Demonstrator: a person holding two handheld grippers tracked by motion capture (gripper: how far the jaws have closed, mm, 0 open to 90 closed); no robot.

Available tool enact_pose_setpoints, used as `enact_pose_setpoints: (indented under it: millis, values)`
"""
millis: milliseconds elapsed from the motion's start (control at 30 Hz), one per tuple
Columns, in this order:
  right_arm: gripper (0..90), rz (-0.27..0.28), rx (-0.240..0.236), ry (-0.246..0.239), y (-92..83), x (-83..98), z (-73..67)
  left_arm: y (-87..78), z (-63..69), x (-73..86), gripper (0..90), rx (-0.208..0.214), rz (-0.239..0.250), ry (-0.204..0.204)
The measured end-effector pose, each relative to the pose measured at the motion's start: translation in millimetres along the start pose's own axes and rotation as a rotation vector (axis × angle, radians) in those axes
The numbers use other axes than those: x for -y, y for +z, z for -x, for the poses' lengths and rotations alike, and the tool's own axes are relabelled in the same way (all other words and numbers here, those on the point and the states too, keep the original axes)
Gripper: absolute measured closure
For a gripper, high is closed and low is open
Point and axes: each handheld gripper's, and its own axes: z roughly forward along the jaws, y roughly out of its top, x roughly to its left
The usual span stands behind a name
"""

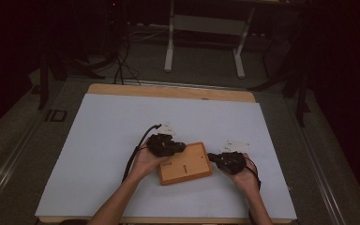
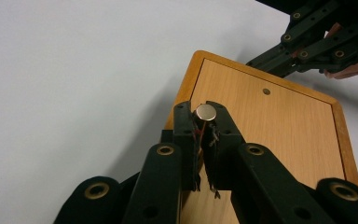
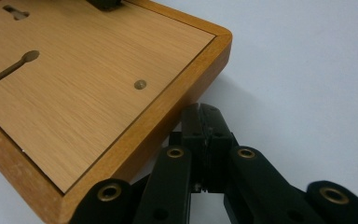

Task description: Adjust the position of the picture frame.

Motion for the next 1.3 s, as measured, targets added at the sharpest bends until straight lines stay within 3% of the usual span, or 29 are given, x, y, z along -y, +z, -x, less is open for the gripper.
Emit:
enact_pose_setpoints:
  millis: [667, 1067, 1300]
  values:
    - [89.5, -0.049, -0.032, -0.019, 11.6, 3.0, -7.4, 12.6, -13.5, 3.8, 84.1, -0.037, -0.051, -0.041]
    - [89.4, -0.075, -0.025, -0.009, 18.7, 5.3, -5.3, 18.4, -13.3, 6.9, 84.1, -0.068, -0.075, -0.074]
    - [88.6, -0.082, -0.019, -0.014, 19.8, 5.1, -5.6, 20.7, -13.3, 7.7, 84.0, -0.073, -0.081, -0.07]
